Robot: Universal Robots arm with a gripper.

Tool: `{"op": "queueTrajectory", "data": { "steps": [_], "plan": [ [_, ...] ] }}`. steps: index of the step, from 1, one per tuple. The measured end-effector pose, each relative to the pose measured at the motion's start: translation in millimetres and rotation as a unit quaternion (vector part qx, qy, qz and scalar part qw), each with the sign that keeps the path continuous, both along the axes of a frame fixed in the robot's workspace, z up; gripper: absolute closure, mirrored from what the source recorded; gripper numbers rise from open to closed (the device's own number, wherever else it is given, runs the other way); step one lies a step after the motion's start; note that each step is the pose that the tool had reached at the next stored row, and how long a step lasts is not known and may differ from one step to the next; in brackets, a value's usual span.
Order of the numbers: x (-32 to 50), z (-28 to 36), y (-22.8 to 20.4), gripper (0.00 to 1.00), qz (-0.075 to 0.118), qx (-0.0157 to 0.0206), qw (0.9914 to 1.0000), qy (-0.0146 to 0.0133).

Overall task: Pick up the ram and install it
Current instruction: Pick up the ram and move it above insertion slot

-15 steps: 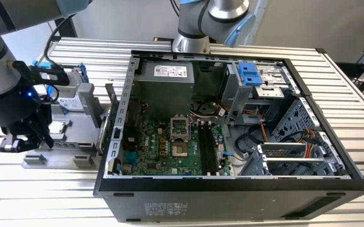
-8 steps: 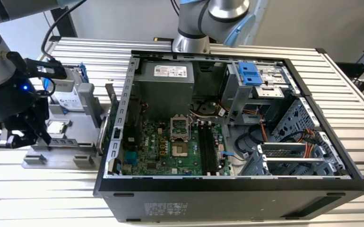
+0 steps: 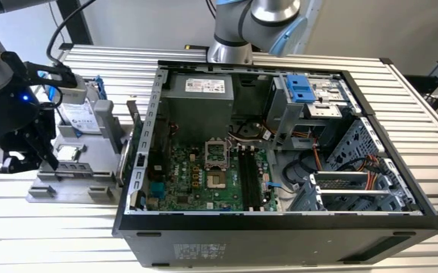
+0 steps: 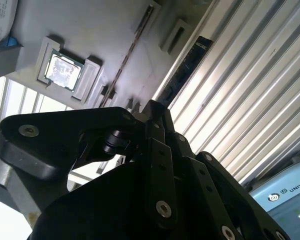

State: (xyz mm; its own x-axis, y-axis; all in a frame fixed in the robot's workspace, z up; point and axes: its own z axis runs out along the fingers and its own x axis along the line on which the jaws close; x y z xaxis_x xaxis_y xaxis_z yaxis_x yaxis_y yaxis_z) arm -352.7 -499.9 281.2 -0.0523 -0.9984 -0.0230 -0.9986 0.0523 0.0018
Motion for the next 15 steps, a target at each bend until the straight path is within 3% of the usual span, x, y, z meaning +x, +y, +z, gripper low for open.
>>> {"op": "queueTrajectory", "data": {
  "steps": [15],
  "plan": [
    [0.0, 21.8, 0.0, 1.00, 0.000, -0.0012, 1.00000, 0.0000]
  ]
}}
